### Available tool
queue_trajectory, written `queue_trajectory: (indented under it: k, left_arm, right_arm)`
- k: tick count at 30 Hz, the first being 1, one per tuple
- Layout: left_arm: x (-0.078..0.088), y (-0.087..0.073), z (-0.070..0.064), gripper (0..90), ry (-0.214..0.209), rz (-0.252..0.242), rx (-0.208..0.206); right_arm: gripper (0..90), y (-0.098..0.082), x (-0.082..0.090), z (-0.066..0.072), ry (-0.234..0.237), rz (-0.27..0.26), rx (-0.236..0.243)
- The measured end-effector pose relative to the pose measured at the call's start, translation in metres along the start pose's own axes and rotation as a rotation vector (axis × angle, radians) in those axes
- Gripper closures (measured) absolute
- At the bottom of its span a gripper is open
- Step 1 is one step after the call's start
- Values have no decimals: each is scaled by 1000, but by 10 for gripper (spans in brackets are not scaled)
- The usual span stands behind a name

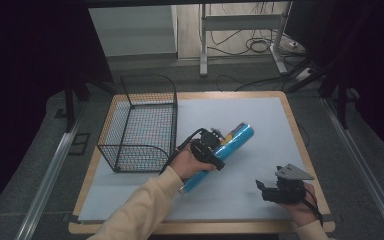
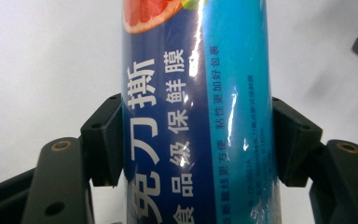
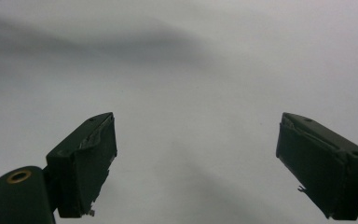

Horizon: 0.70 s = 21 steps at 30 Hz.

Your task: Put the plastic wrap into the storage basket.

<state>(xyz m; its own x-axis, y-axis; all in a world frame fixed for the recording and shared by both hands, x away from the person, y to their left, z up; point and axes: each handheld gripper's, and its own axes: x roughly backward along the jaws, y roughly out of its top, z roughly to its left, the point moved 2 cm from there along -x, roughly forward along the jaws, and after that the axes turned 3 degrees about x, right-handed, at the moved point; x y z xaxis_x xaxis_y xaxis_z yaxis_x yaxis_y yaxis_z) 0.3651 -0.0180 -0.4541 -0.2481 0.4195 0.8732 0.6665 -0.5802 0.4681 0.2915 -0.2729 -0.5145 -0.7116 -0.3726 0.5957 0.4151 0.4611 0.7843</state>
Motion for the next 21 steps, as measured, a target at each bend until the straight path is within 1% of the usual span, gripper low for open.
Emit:
queue_trajectory:
  k: [11, 16, 18, 21]
  left_arm:
    - [16, 3, 6, 316, 3, -45, 6]
    - [22, 5, 7, 316, 3, -62, 8]
    - [27, 7, 7, 317, 7, -76, 2]
    - [29, 8, 8, 317, 5, -84, 0]
  right_arm:
    - [128, -3, -3, -1, -2, 23, -7]
    - [129, -3, -4, -2, -4, 25, -8]
    - [129, -3, -4, -2, -3, 26, -8]
    - [129, -4, -4, -2, -3, 28, -6]
